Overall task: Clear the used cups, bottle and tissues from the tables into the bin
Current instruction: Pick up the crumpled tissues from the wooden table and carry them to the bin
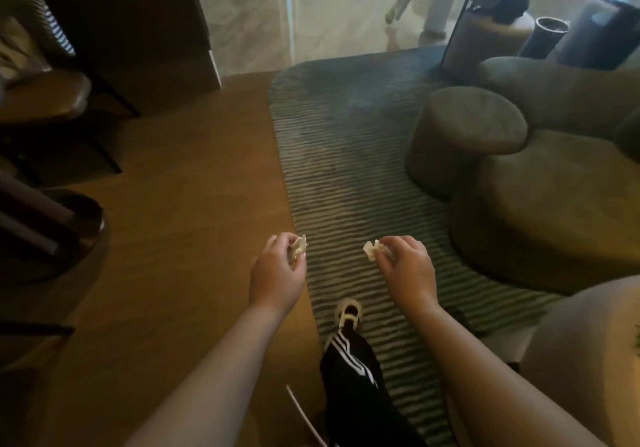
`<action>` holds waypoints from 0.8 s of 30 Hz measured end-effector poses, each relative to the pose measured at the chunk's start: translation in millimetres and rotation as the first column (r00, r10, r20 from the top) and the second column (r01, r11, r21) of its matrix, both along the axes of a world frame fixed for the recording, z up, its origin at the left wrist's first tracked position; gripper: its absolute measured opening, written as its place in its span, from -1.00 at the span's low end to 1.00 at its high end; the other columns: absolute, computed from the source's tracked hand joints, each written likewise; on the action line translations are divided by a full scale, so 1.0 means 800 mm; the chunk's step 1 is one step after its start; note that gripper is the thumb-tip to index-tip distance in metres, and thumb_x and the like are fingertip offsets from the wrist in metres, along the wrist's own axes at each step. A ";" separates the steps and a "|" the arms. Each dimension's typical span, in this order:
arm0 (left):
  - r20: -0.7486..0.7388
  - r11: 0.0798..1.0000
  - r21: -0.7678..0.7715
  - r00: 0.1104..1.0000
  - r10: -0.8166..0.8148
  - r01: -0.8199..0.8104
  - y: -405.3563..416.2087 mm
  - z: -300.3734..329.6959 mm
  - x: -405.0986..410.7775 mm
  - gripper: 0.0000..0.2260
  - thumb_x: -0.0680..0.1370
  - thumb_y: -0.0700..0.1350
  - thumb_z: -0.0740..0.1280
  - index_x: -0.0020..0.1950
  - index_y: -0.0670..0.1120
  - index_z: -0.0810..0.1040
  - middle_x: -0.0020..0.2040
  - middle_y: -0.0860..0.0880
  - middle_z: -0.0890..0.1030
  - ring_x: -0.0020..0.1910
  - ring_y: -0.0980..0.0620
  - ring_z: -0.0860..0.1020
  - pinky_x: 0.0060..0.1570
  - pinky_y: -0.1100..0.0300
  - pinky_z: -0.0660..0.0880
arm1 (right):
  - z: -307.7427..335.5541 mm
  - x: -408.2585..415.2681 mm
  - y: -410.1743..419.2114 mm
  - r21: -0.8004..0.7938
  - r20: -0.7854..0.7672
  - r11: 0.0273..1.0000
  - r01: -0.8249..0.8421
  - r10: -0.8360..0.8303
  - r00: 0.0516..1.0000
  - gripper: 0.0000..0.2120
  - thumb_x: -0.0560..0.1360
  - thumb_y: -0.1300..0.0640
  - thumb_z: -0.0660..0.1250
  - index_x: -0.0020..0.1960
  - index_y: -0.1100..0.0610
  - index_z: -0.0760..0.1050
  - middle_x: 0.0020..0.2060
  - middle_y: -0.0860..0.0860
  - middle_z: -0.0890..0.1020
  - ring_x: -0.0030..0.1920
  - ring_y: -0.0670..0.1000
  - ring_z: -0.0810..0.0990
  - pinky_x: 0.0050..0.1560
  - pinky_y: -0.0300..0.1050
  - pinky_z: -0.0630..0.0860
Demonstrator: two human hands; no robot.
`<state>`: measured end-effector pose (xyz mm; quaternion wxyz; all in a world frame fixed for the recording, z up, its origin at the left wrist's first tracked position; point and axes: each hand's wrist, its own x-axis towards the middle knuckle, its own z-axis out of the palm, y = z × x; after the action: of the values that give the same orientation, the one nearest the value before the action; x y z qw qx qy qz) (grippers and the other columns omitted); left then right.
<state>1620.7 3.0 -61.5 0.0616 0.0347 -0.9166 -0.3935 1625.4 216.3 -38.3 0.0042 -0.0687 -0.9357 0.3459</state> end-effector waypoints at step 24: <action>0.031 0.997 0.043 0.997 -0.067 0.066 0.084 0.004 -0.901 -0.90 0.50 -0.16 0.35 -0.04 0.02 0.52 -0.11 0.12 0.50 -0.16 0.13 0.49 -0.19 0.20 0.45 | -0.009 -0.884 0.093 -0.002 -0.014 0.996 0.088 -0.088 0.996 -0.76 0.51 0.07 0.32 0.17 0.06 0.53 0.03 -0.06 0.56 0.05 -0.09 0.47 0.09 -0.06 0.50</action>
<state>899.5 70.4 -58.4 0.0330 0.0118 -0.9098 -0.4136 918.0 290.9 -45.6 0.0261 -0.1076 -0.9315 0.3464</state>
